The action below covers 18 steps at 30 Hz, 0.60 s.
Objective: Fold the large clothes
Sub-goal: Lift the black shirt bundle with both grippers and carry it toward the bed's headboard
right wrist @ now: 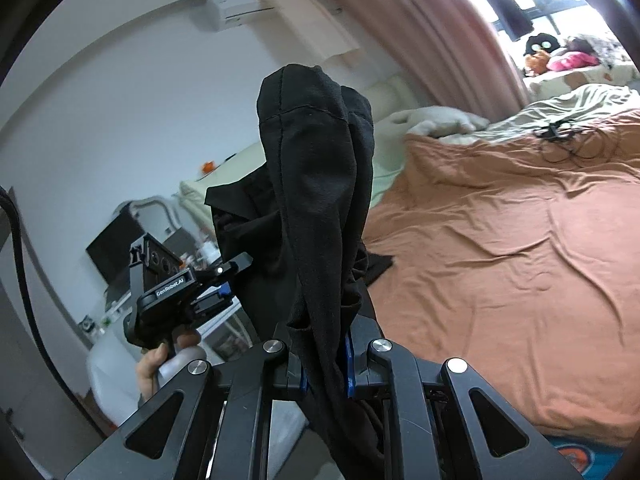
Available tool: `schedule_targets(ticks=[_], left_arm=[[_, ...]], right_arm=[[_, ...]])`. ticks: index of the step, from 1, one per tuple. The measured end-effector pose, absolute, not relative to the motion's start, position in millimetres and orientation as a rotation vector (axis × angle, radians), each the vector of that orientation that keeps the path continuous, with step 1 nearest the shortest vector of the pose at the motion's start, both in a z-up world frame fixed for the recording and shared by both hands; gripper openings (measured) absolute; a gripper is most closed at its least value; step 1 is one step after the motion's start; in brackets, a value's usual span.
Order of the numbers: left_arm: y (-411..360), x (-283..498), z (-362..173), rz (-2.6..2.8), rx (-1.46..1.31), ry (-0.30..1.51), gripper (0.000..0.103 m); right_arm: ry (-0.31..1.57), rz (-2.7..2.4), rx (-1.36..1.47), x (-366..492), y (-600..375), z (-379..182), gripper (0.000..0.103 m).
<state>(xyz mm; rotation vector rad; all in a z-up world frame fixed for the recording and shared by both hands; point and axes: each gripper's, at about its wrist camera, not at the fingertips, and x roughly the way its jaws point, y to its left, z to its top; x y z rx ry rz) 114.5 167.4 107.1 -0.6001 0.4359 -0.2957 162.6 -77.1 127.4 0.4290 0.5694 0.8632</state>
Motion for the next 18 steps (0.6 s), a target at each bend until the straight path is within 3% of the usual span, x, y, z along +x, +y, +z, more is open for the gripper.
schedule_targets(ticks=[18], left_arm=[[317, 84, 112, -0.121, -0.605, 0.355, 0.032]], right_arm=[[0.635, 1.054, 0.315, 184, 95, 133, 0.014]])
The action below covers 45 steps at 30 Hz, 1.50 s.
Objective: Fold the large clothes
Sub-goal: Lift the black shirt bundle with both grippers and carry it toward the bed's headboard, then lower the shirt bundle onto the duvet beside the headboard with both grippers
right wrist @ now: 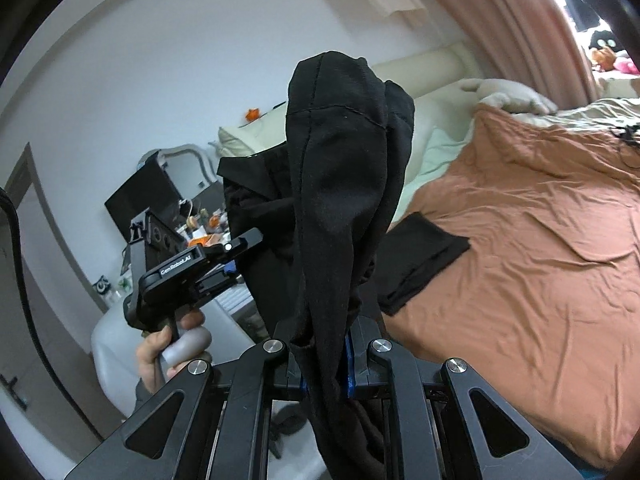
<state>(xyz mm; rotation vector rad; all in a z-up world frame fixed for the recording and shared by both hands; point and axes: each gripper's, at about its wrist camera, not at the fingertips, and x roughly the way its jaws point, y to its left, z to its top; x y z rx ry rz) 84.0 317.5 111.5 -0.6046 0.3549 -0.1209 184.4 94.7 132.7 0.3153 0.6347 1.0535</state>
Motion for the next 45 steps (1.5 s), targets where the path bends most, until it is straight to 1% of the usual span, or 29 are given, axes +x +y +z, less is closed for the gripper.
schedule_targets(ticks=[5, 24, 29, 35, 45], left_arm=[[357, 90, 112, -0.074, -0.594, 0.338, 0.032], [519, 157, 109, 0.133, -0.636, 0.311, 0.032], [545, 175, 113, 0.204, -0.595, 0.345, 0.032], [567, 203, 104, 0.254, -0.573, 0.39, 0.032], [576, 275, 60, 0.272, -0.577, 0.473, 0.032]], right_arm=[[0.653, 1.092, 0.299, 208, 140, 131, 0.014], [0.751, 1.29, 0.235, 326, 325, 121, 0.014], [0.796, 1.337, 0.299, 354, 363, 99, 0.014], [0.856, 1.352, 0.371, 385, 395, 70, 0.014], [0.951, 1.288, 0.477, 454, 412, 0, 0.014]])
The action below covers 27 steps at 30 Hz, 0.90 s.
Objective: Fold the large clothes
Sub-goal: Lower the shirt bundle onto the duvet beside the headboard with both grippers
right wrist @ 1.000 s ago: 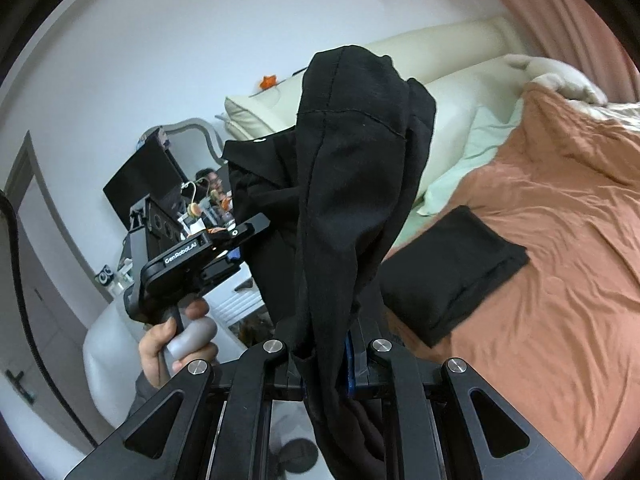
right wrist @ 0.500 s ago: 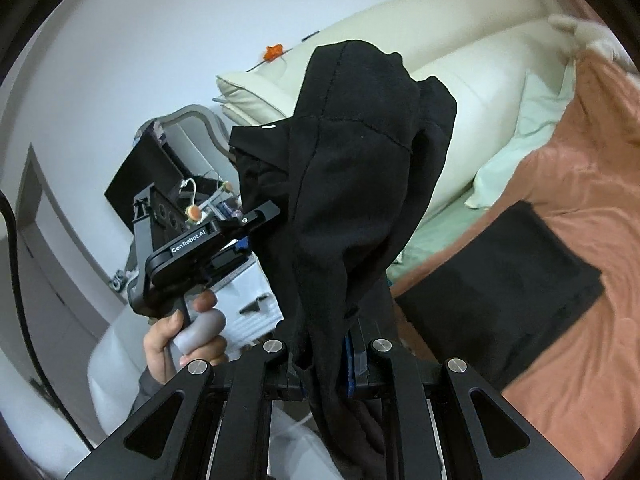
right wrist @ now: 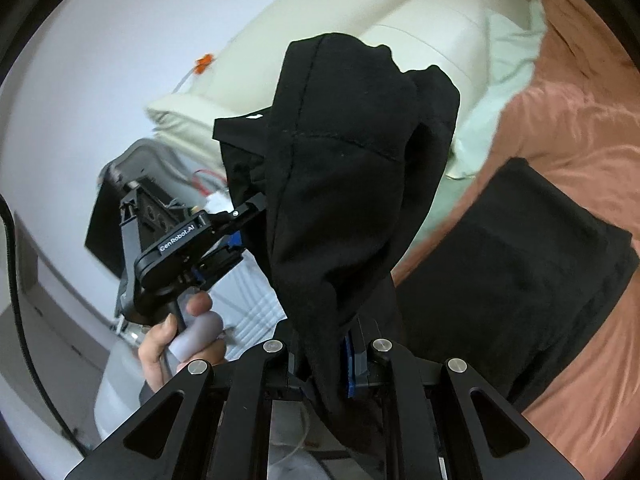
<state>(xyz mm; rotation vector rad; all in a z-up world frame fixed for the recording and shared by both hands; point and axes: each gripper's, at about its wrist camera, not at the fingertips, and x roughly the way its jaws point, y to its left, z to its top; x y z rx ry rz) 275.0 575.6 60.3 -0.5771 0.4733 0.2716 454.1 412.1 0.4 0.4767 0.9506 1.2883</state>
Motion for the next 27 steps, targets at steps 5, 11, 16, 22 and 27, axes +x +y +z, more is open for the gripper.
schedule_targets(ticks=[5, 11, 16, 22, 27], left_arm=[[577, 323, 36, 0.275, -0.576, 0.525, 0.032], [572, 374, 17, 0.288, -0.518, 0.589, 0.032], [562, 385, -3, 0.348, -0.439, 0.616, 0.038], [568, 345, -31, 0.423, -0.503, 0.682, 0.043], [567, 293, -54, 0.486, -0.498, 0.736, 0.043]], right_arm=[[0.976, 1.252, 0.486, 486, 417, -23, 0.014], [0.988, 1.187, 0.508, 517, 406, -52, 0.013], [1.035, 1.077, 0.516, 543, 397, -97, 0.013], [1.147, 0.957, 0.46, 555, 399, -147, 0.013], [1.153, 0.955, 0.481, 548, 394, -150, 0.013]])
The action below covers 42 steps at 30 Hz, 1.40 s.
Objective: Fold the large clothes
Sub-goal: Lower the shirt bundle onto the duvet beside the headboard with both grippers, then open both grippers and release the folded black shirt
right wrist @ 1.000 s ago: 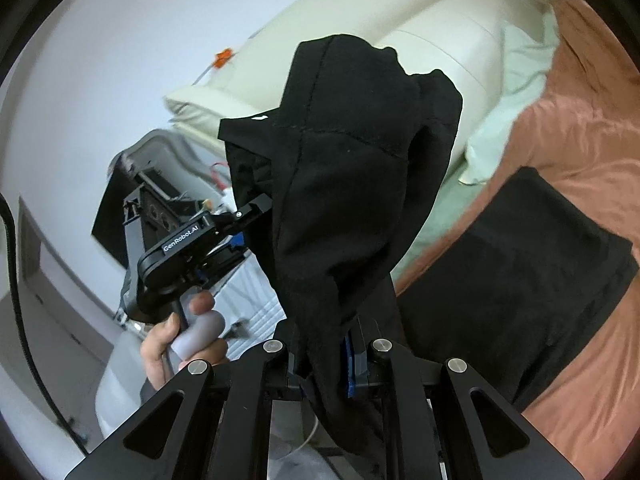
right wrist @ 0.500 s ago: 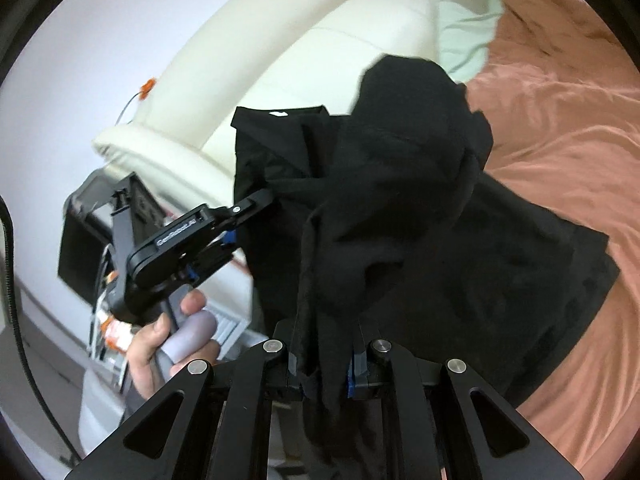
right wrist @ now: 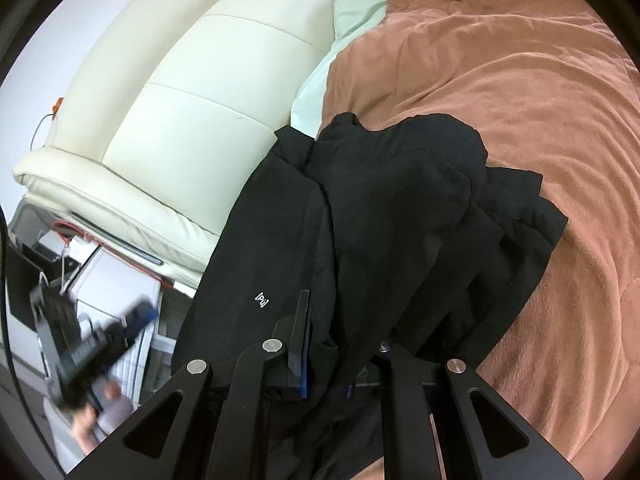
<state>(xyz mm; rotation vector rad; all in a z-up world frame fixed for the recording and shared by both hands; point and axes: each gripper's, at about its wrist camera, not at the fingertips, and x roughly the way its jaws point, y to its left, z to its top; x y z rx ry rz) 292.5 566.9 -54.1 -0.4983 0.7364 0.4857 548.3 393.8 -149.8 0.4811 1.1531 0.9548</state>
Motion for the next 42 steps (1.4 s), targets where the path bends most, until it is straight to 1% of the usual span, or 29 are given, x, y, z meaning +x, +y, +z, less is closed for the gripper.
schedule_targets(ticks=[2, 3, 4, 5, 6, 7, 10, 14, 15, 16, 18, 22, 24, 29, 30, 32, 33, 34, 36, 42], left_arm=[[567, 264, -61, 0.504, -0.545, 0.737, 0.044], [567, 260, -63, 0.503, -0.565, 0.734, 0.051], [566, 247, -66, 0.505, -0.599, 0.73, 0.062], [566, 238, -69, 0.511, -0.624, 0.724, 0.068], [566, 231, -73, 0.517, -0.652, 0.713, 0.08], [565, 221, -78, 0.525, -0.687, 0.703, 0.086], [564, 213, -94, 0.524, -0.75, 0.714, 0.087], [559, 227, -125, 0.481, -0.827, 0.762, 0.087], [559, 231, -135, 0.456, -0.867, 0.767, 0.085], [559, 233, -141, 0.441, -0.894, 0.763, 0.074], [559, 240, -145, 0.395, -0.906, 0.754, 0.06], [557, 254, -129, 0.393, -0.837, 0.768, 0.047], [556, 262, -122, 0.377, -0.817, 0.772, 0.045], [555, 270, -132, 0.386, -0.8, 0.793, 0.045], [555, 269, -136, 0.389, -0.804, 0.79, 0.045], [557, 263, -140, 0.399, -0.807, 0.782, 0.049], [559, 258, -141, 0.421, -0.799, 0.78, 0.056], [560, 254, -140, 0.443, -0.791, 0.78, 0.063], [564, 246, -137, 0.477, -0.776, 0.774, 0.065], [574, 229, -113, 0.588, -0.689, 0.76, 0.065]], right_arm=[[1.158, 0.951, 0.488, 547, 395, -148, 0.013], [1.159, 0.95, 0.491, 549, 395, -149, 0.013], [1.16, 0.948, 0.491, 549, 395, -148, 0.013], [1.159, 0.946, 0.487, 549, 395, -147, 0.013], [1.158, 0.945, 0.484, 555, 396, -150, 0.013], [1.158, 0.944, 0.482, 557, 395, -155, 0.013], [1.16, 0.943, 0.489, 558, 393, -156, 0.013], [1.15, 0.952, 0.484, 558, 394, -153, 0.013], [1.148, 0.953, 0.482, 558, 394, -153, 0.013], [1.145, 0.958, 0.478, 558, 395, -151, 0.012], [1.136, 0.969, 0.464, 559, 396, -146, 0.012], [1.105, 0.978, 0.453, 567, 396, -136, 0.012], [1.101, 0.968, 0.479, 573, 392, -137, 0.012], [1.151, 0.908, 0.447, 579, 388, -166, 0.013], [1.159, 0.903, 0.441, 578, 388, -170, 0.016], [1.185, 0.891, 0.436, 578, 383, -182, 0.024], [1.194, 0.882, 0.434, 578, 379, -185, 0.031], [1.196, 0.872, 0.432, 578, 376, -186, 0.034], [1.189, 0.855, 0.413, 578, 370, -186, 0.035], [1.166, 0.768, 0.324, 579, 348, -173, 0.036]])
